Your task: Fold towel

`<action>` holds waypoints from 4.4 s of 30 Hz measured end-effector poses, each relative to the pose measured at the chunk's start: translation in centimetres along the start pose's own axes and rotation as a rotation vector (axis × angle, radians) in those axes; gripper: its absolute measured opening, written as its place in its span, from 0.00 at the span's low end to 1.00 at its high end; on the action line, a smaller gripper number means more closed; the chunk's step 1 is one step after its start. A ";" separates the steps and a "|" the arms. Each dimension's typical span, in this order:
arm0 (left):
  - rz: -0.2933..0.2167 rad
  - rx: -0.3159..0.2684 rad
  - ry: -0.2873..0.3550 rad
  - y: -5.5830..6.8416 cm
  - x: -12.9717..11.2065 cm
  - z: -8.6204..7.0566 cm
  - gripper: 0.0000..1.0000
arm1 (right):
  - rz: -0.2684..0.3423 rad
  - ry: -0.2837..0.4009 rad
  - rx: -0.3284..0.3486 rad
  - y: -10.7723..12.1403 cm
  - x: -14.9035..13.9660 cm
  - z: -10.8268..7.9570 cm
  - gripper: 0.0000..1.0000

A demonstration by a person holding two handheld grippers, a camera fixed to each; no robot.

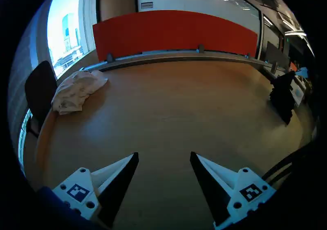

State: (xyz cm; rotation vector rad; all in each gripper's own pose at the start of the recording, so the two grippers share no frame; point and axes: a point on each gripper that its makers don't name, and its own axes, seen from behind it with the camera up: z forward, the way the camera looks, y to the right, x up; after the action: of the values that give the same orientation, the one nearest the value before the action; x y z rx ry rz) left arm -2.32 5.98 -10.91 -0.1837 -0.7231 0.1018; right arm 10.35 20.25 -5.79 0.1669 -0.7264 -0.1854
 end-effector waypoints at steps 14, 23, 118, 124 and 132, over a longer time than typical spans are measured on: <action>0.003 0.000 0.004 -0.5 -0.1 -0.3 0.93 | 0.046 -0.043 -0.034 0.8 -3.5 -0.9 0.05; 0.008 0.000 0.001 -0.6 -0.2 -0.3 0.93 | 0.097 -0.061 -0.059 1.8 -5.8 -1.5 0.05; 0.019 0.014 0.005 -1.1 0.6 -0.2 0.93 | 0.278 -0.185 -0.297 6.6 -16.2 1.5 0.55; 0.015 0.011 0.011 -1.1 0.7 -0.2 0.93 | 0.272 -0.160 -0.314 6.5 -15.5 1.0 0.75; 0.016 0.009 0.017 -1.2 0.9 -0.3 0.93 | 0.270 -0.143 -0.339 6.5 -14.9 0.1 0.91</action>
State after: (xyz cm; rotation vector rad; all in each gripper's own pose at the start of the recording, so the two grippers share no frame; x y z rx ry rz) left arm -1.41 4.91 -10.36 -0.1821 -0.7047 0.1187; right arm 0.11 29.92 -13.89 -0.2696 -0.8399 -0.0607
